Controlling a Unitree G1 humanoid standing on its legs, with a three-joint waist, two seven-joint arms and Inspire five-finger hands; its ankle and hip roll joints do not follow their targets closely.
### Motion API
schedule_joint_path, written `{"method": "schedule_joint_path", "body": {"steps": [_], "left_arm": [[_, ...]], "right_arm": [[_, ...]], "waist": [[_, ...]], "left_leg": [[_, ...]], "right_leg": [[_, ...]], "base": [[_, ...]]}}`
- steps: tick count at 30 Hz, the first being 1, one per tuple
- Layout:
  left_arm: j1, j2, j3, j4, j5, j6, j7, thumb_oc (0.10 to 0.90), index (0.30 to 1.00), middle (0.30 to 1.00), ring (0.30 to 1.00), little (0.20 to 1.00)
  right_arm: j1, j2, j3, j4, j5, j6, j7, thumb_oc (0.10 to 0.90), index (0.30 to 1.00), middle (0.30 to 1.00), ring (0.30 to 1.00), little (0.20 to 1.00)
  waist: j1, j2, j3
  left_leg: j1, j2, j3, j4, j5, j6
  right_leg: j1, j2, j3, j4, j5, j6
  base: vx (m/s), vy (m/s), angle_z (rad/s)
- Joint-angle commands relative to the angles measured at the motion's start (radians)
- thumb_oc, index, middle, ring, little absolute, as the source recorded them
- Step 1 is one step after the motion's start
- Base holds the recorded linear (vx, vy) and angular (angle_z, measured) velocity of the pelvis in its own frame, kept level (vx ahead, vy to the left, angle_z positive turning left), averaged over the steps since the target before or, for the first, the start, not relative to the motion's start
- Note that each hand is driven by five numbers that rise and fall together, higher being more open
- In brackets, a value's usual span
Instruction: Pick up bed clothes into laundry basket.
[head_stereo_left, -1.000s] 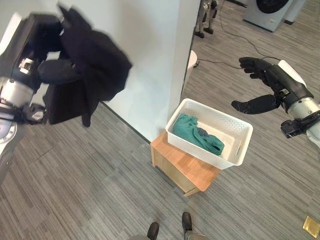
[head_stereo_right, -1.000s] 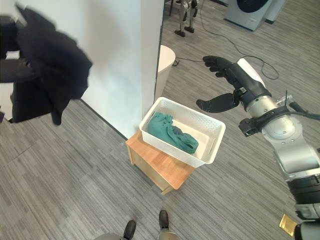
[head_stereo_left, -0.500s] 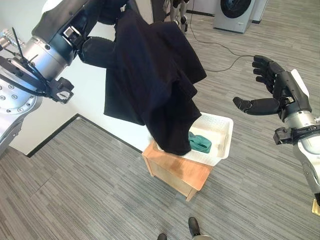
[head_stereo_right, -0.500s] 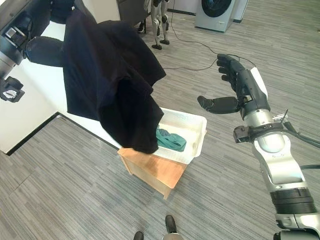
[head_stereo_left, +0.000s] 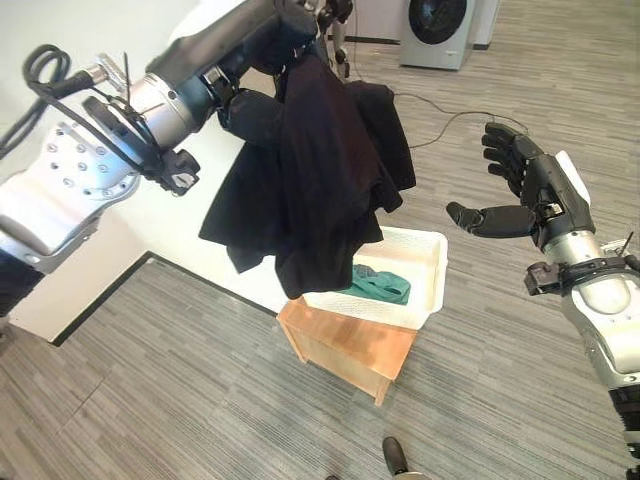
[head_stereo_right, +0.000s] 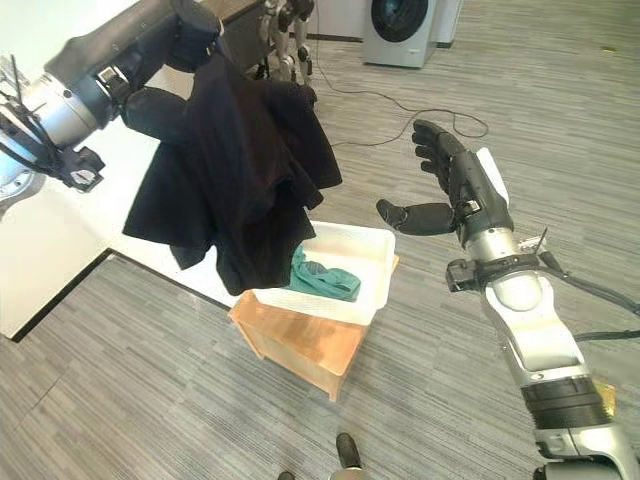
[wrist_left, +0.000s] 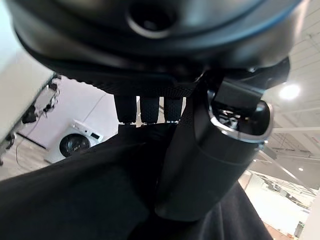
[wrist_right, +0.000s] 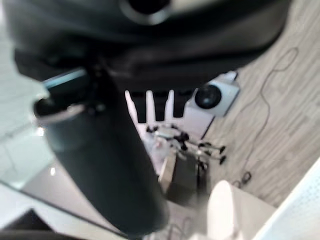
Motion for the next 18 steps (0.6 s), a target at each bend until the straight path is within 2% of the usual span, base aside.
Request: {"method": "schedule_joint_path", "body": {"steps": [1, 4, 7, 8, 11, 15, 18], "left_arm": [[-0.233, -0.029, -0.005, 0.165, -0.030, -0.042, 0.058, 0.400, 0.300, 0.300, 0.300, 0.300], [-0.269, -0.070, -0.029, 0.235, -0.008, -0.034, 0.056, 0.400, 0.300, 0.300, 0.300, 0.300], [-0.292, -0.093, -0.045, 0.277, 0.004, -0.033, 0.060, 0.400, 0.300, 0.300, 0.300, 0.300], [-0.291, -0.115, -0.040, 0.312, 0.012, -0.031, 0.063, 0.400, 0.300, 0.300, 0.300, 0.300], [-0.283, -0.137, -0.031, 0.357, 0.038, -0.026, 0.074, 0.400, 0.300, 0.300, 0.300, 0.300], [-0.284, -0.159, -0.030, 0.422, 0.058, -0.018, 0.068, 0.400, 0.300, 0.300, 0.300, 0.300], [-0.294, -0.175, -0.029, 0.510, 0.100, -0.009, 0.072, 0.400, 0.300, 0.300, 0.300, 0.300]], "right_arm": [[-0.035, 0.018, -0.104, -0.200, 0.012, -0.155, -0.019, 0.800, 0.900, 0.900, 0.900, 0.900], [0.030, 0.052, -0.152, -0.269, 0.011, -0.167, -0.006, 0.800, 0.900, 0.900, 0.900, 0.900], [0.063, 0.075, -0.181, -0.307, 0.023, -0.180, -0.005, 0.800, 0.900, 0.900, 0.900, 0.900], [0.094, 0.114, -0.209, -0.347, 0.082, -0.208, 0.009, 0.800, 0.900, 0.900, 0.900, 0.900], [0.158, 0.169, -0.238, -0.372, 0.143, -0.231, 0.019, 0.800, 0.900, 0.900, 0.900, 0.900], [0.212, 0.181, -0.283, -0.366, 0.145, -0.236, 0.013, 0.800, 0.900, 0.900, 0.900, 0.900], [0.279, 0.184, -0.344, -0.353, 0.133, -0.246, -0.001, 0.800, 0.900, 0.900, 0.900, 0.900]], "waist": [[-0.010, -0.021, -0.102], [-0.043, -0.016, -0.084], [-0.056, -0.017, -0.080], [-0.079, -0.013, -0.069], [-0.097, -0.018, -0.061], [-0.120, -0.025, -0.054], [-0.161, -0.035, -0.045]], "left_leg": [[-0.095, 0.025, -0.015, -0.008, -0.008, -0.048], [-0.114, 0.027, -0.003, -0.008, -0.003, -0.051], [-0.125, 0.029, 0.006, -0.008, -0.001, -0.054], [-0.133, 0.031, 0.016, -0.008, -0.010, -0.054], [-0.142, 0.038, 0.039, -0.008, -0.013, -0.056], [-0.146, 0.048, 0.065, -0.008, -0.017, -0.059], [-0.149, 0.059, 0.090, -0.008, -0.025, -0.064]], "right_leg": [[0.040, -0.022, -0.047, 0.017, -0.151, 0.083], [0.014, -0.019, -0.036, 0.018, -0.143, 0.085], [-0.001, -0.016, -0.027, 0.017, -0.139, 0.087], [-0.009, -0.014, -0.019, 0.010, -0.143, 0.089], [-0.025, -0.006, -0.001, 0.005, -0.137, 0.088], [-0.040, 0.004, 0.018, 0.004, -0.134, 0.089], [-0.052, 0.013, 0.040, 0.004, -0.133, 0.091]], "base": [[-0.01, -0.018, -0.11], [-0.02, -0.016, -0.12], [0.04, -0.028, -0.11], [0.01, -0.024, -0.08], [0.03, -0.021, -0.17], [0.04, -0.012, -0.25], [0.06, -0.002, -0.26]]}}
